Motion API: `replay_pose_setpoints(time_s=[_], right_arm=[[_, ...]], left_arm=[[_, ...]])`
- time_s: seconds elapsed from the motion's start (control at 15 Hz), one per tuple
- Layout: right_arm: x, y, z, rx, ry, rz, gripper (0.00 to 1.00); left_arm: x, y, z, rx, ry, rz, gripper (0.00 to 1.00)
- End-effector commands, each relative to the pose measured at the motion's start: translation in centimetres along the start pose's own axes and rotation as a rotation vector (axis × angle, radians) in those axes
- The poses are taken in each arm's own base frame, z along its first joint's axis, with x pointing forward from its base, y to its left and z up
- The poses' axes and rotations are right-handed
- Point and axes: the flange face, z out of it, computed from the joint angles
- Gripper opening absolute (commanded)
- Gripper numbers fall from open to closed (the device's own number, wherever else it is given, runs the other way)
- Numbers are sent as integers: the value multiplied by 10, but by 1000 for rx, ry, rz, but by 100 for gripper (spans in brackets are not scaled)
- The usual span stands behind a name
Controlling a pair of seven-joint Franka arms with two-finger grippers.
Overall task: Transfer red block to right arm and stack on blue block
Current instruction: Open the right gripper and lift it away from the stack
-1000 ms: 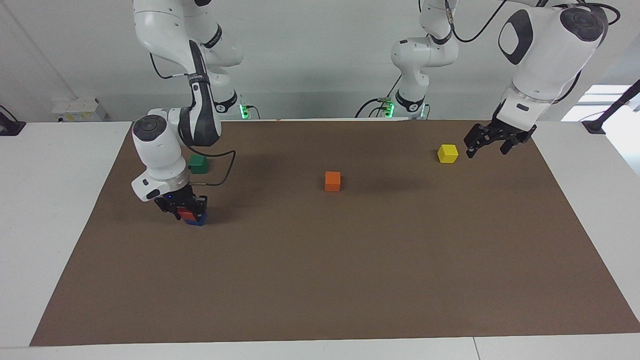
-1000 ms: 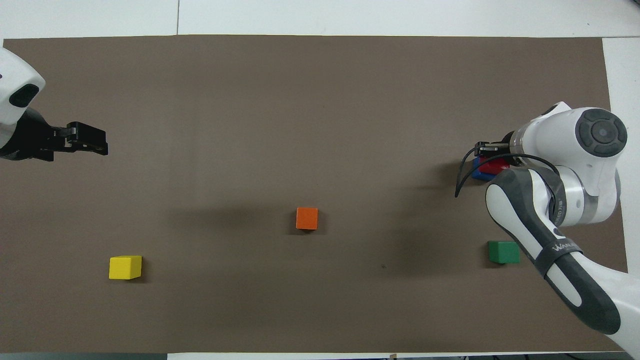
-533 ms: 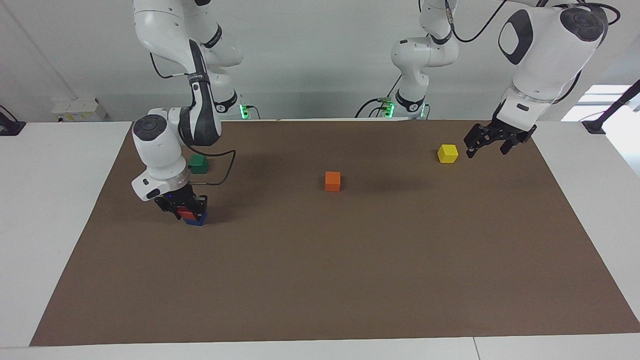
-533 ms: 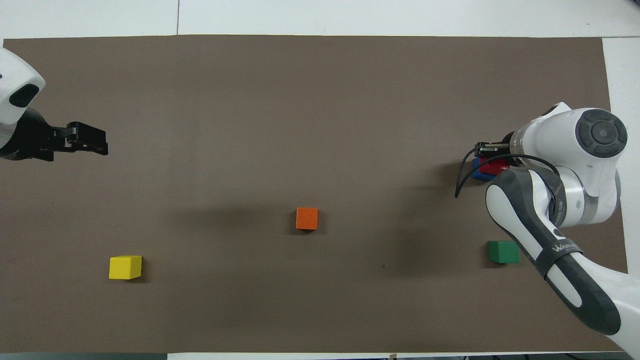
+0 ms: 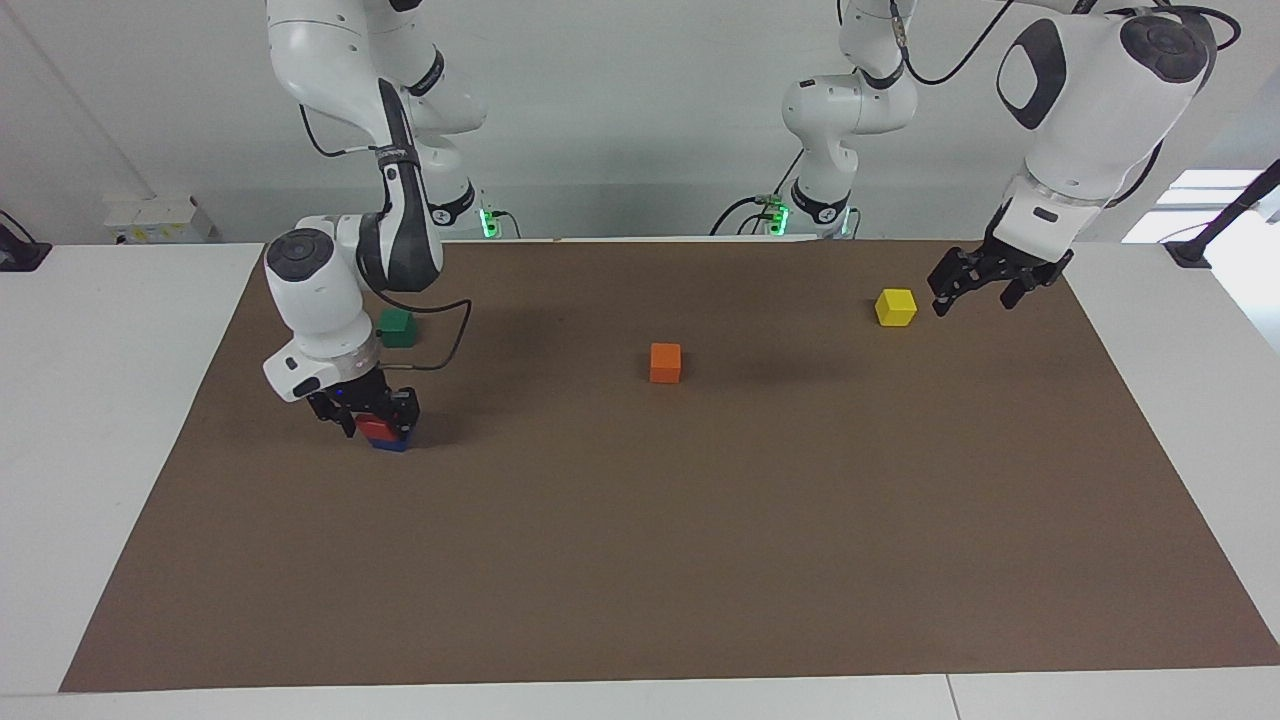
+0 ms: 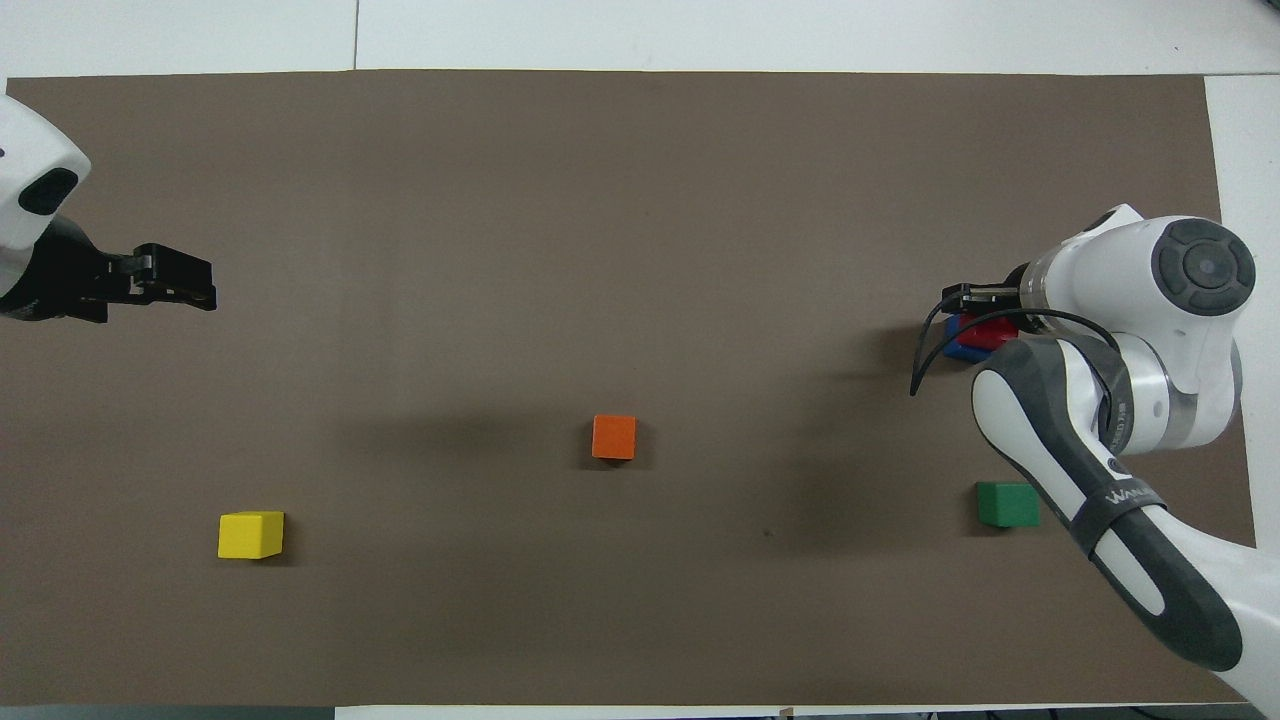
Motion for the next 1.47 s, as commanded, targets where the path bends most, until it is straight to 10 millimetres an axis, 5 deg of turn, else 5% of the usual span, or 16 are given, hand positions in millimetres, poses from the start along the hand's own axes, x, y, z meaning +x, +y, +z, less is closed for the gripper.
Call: replay_pose_setpoints(time_s=[0.0,0.2,0.4,0.6,0.93,1.2,1.4], right_arm=[[-2,0,-9,16,14,19,83],[18,-16,-42,71,38,46,83],[44,-20,-99,110,56,64,83],[58,-18,-162,114,61,56,97],[26,-6,-247,106,1,49,100],[-9,5,-282,93,-84,12,100],[-13,16,-285,91,-92,12,100]], left_arm=[[-1,-4,1,0,10,0,100],[-1,-4,1,0,10,0,100],[-1,-4,1,1,8,0,100],[-1,-4,1,1,8,0,100],[-1,-4,1,0,10,0,100],[-1,-4,1,1,8,0,100],[-1,-4,1,1,8,0,100]])
